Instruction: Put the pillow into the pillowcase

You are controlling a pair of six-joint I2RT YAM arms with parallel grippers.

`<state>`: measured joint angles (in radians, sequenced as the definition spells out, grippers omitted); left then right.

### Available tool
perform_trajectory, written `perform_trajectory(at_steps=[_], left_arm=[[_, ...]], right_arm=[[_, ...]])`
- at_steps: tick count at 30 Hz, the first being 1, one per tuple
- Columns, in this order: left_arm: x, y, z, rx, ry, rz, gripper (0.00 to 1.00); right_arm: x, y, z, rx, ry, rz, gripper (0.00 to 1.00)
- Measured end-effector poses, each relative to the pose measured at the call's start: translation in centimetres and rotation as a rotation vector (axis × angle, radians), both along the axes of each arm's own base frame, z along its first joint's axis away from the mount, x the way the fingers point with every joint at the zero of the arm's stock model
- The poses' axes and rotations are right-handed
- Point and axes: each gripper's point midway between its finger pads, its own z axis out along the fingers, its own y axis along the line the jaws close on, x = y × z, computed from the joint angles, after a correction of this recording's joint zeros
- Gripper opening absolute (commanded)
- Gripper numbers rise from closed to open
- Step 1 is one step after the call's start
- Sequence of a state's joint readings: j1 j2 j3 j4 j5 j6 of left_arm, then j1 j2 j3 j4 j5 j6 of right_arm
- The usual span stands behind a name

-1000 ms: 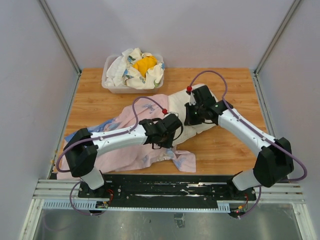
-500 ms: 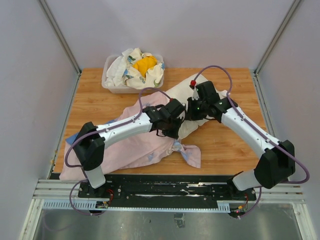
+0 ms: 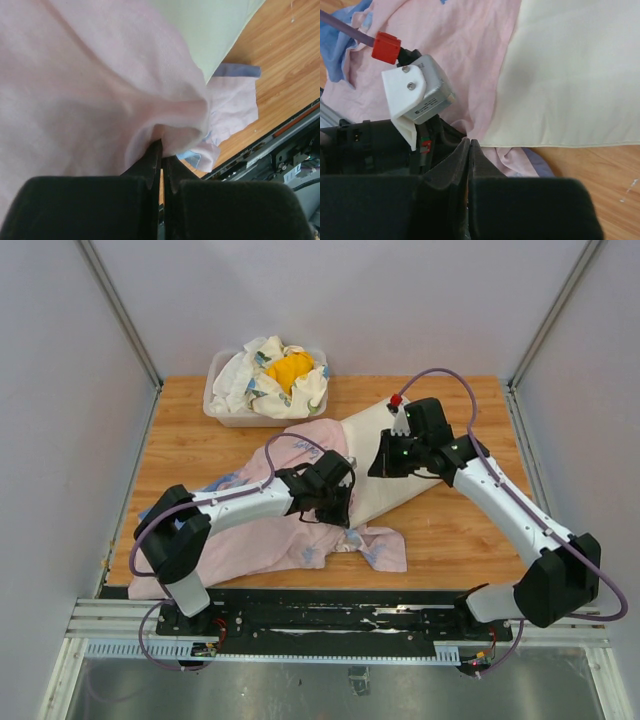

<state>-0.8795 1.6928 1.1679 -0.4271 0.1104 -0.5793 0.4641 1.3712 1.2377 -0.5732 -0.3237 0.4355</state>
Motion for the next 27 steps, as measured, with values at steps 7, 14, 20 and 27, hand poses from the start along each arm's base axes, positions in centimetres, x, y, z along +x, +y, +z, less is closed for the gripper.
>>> perform_trajectory(at_steps=[7,14,20,27], left_arm=[[0.0,-0.9,-0.1,-0.046,-0.007,0.006,0.04],[0.4,-1.0,0.6,-0.045,-0.021,0.013,0.33],[2.0,-1.1,3.8,-0.026,-0.078,0.047,0.48],[5.8,-1.0,9.8,-0.011,-0.188,0.132,0.49]], right_arm=[[-0.6,0.9,-1.1,0.051,0.052,0.015,0.01],[-0.5,0.2,-2.1,0.026,0.065,-0.012,0.21],[-0.5,-2.1,-4.8,-0.017,0.114,-0.081,0.33],[0.6,-5.6,-6.0,-0.034,0.131,-0.200,0.47]])
